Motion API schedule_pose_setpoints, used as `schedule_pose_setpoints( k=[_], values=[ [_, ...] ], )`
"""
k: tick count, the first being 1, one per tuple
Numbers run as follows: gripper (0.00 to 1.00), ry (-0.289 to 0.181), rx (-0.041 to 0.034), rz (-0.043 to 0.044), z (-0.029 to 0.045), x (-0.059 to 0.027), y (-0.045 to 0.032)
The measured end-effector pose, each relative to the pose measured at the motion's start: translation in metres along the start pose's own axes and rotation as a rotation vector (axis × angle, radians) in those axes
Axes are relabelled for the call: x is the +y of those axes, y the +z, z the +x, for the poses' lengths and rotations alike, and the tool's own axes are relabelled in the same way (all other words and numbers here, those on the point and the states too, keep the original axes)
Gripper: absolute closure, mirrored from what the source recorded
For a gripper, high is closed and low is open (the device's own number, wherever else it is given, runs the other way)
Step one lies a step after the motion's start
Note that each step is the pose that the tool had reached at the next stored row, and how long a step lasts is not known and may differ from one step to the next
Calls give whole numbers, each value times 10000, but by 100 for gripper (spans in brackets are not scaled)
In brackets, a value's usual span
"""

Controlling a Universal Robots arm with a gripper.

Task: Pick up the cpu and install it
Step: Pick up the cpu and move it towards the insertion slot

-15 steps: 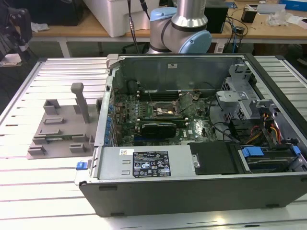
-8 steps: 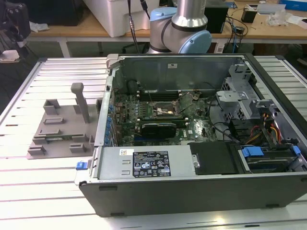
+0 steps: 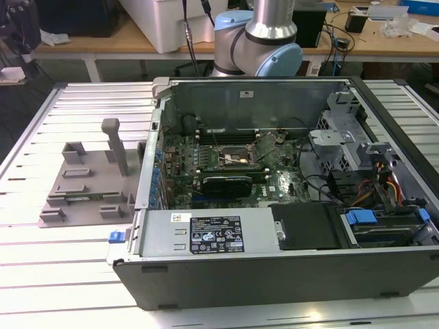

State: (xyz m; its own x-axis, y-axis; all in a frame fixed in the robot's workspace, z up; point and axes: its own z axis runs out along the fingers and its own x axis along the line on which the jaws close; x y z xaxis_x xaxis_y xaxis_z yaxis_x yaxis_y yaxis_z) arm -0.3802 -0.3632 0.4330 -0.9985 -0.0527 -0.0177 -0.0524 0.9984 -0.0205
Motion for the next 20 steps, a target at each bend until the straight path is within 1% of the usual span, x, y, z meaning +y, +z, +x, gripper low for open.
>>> schedule_pose_setpoints(
  k=[2, 7, 8, 12, 14, 16, 17, 18, 20],
  values=[
    [46, 0, 0, 0, 0, -1, -25],
    [46, 0, 0, 0, -2, -3, -126],
    [46, 0, -1, -5, -2, -3, -132],
    [46, 2, -4, -72, -3, -3, -132],
    [46, 1, -2, -73, -38, -5, -132],
    [46, 1, 9, -74, -127, -9, -130],
    [46, 1, 13, -74, -155, -11, -129],
    [46, 0, 21, -73, -205, -14, -128],
    [46, 1, 29, -74, -268, -17, -127]
  ],
)
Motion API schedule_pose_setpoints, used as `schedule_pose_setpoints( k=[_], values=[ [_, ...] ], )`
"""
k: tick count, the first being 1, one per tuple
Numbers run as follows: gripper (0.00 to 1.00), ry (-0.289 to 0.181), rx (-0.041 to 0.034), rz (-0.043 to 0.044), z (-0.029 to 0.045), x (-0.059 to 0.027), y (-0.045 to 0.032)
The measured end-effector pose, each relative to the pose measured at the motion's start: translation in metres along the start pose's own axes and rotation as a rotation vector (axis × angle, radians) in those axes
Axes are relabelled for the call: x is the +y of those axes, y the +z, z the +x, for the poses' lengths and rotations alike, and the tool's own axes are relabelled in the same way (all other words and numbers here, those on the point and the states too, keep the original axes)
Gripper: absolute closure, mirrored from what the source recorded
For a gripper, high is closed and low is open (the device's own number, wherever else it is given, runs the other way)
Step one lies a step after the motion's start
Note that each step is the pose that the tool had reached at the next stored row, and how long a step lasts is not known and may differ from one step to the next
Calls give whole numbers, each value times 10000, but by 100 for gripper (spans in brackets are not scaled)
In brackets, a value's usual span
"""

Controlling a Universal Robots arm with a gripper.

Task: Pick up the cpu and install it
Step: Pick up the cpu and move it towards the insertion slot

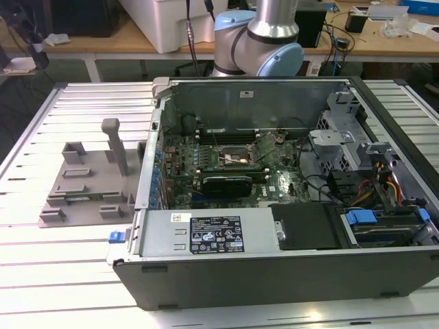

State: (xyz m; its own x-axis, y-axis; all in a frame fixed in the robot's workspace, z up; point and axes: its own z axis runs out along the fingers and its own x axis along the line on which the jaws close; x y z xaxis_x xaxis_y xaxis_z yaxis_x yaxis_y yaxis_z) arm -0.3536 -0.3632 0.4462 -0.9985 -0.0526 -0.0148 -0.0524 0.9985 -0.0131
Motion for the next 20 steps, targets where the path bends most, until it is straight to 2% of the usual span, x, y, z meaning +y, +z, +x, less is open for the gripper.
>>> schedule_pose_setpoints(
  k=[5, 7, 13, 20],
  values=[
    [46, 0, 14, -1, -143, -8, 2],
    [46, -1, 19, -2, -229, -12, 5],
    [46, 0, 35, -2, -410, -21, 8],
    [46, -1, 47, -3, -591, -31, 11]
  ],
)
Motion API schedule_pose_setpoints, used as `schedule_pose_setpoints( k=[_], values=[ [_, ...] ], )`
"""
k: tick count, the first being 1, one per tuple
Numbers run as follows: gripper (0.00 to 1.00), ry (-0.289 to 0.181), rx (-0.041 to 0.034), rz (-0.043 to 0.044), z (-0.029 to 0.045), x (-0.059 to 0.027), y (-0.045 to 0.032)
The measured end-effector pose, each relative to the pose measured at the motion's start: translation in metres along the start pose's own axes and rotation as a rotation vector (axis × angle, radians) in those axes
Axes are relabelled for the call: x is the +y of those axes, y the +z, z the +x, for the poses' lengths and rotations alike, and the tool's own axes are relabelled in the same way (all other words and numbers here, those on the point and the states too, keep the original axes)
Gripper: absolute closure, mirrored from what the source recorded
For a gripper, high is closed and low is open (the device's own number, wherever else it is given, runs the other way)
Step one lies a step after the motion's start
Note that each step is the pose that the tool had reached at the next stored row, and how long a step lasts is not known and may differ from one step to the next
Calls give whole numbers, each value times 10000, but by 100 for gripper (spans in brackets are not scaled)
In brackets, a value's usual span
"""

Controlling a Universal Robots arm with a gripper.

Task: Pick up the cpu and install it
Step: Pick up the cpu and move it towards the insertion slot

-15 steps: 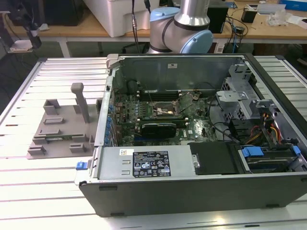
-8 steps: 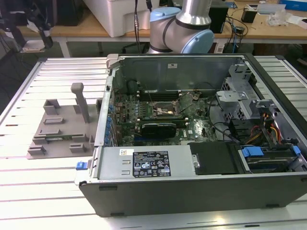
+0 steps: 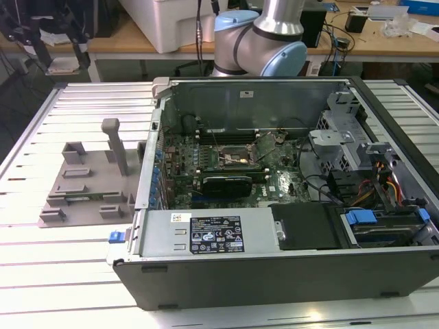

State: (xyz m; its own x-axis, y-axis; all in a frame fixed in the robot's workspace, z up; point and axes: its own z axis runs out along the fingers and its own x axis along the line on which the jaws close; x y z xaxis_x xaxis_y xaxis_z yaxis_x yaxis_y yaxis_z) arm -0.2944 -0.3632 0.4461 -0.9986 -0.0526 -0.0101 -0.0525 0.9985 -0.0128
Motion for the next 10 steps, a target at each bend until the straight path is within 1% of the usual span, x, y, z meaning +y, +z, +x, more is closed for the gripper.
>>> schedule_pose_setpoints(
  k=[6, 10],
  values=[
    [46, 0, 9, 0, -146, -8, 1],
    [46, -1, 20, -1, -325, -17, 4]
  ],
)
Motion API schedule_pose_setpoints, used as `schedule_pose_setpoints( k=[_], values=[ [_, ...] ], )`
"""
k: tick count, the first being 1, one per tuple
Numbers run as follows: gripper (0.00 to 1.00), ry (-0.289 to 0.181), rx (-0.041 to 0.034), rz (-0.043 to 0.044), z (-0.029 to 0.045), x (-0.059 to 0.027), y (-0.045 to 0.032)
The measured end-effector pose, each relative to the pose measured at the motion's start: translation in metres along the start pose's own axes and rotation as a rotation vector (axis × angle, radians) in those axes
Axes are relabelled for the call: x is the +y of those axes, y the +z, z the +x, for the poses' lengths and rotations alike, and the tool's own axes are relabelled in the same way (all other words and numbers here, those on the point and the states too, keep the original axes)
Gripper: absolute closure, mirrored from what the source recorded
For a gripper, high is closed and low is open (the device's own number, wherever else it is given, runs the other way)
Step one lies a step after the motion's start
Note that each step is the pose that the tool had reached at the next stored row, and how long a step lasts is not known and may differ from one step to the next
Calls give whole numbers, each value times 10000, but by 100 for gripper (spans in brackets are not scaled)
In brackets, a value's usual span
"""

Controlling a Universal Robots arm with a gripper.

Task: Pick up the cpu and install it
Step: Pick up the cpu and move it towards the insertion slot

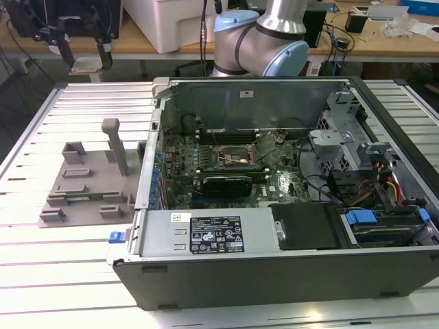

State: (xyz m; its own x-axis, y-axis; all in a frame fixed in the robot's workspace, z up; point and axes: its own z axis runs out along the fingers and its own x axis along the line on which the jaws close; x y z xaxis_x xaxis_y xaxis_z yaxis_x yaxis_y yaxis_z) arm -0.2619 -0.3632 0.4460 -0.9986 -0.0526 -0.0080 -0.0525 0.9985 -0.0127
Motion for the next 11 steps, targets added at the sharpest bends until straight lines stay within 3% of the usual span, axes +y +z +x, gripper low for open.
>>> schedule_pose_setpoints(
  k=[11],
  values=[
    [46, 0, 11, 0, -209, -11, 2]
  ],
)
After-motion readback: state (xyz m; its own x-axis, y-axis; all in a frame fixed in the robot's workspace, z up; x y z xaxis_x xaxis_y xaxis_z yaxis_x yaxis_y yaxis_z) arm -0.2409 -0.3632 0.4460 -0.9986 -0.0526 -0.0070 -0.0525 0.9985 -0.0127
